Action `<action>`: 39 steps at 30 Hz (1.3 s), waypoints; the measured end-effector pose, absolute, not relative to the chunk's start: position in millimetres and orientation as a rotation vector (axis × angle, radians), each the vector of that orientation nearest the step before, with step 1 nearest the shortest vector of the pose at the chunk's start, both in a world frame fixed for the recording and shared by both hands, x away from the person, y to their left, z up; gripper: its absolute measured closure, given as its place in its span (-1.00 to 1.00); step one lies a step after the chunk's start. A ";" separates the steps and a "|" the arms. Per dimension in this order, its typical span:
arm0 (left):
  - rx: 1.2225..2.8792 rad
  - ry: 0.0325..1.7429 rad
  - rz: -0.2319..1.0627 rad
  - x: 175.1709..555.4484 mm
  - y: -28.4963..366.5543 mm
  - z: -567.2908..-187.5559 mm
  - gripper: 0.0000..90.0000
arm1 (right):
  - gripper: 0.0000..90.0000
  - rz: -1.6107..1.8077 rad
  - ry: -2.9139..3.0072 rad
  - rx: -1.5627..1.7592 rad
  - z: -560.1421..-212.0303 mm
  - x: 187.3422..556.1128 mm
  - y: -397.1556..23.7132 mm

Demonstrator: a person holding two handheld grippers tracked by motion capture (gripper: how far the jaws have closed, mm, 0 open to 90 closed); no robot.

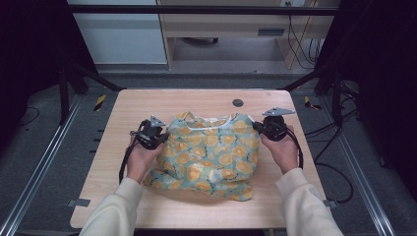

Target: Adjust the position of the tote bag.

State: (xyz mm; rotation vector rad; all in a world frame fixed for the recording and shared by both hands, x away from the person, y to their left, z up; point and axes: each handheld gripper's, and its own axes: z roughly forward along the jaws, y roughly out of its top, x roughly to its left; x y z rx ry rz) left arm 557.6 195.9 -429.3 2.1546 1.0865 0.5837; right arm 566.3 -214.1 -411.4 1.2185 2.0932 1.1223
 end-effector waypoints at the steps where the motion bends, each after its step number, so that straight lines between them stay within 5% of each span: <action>1: 2.144 1.082 0.594 554.1 197.8 -424.7 1.00 | 0.98 1.133 2.079 1.208 -407.1 562.2 -214.4; 39: 2.016 0.966 0.725 529.4 195.1 -370.1 1.00 | 0.99 1.246 1.838 1.058 -358.2 484.5 -234.5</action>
